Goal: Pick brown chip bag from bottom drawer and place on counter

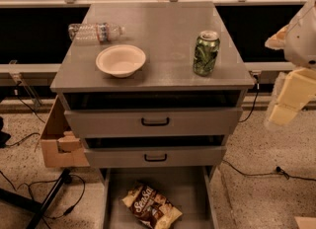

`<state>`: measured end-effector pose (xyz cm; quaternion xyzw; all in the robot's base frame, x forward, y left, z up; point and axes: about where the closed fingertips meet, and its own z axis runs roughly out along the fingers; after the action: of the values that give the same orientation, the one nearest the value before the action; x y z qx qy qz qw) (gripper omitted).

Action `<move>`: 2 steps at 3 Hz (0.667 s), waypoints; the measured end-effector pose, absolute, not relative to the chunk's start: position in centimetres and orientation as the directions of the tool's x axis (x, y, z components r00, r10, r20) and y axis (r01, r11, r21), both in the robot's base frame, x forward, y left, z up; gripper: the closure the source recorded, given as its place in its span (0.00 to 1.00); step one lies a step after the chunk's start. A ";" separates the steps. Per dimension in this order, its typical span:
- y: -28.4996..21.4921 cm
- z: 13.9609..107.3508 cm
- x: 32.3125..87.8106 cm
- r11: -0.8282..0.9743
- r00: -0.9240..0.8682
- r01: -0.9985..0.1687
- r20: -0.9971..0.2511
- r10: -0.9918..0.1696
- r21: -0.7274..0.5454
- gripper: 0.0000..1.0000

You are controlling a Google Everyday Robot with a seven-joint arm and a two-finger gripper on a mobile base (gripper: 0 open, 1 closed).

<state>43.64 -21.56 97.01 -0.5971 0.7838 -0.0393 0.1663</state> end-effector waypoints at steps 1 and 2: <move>-21.4 95.5 42.9 0.343 -0.294 -0.880 -0.191 -0.937 -0.329 0.00; -21.3 91.4 41.5 0.408 -0.358 -0.832 -0.197 -0.913 -0.376 0.00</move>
Offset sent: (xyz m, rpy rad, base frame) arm -0.0333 -0.0015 -0.1793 -0.0638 -0.1551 -0.2688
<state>41.52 -21.25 91.37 -0.5336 0.8172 -0.1063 0.1899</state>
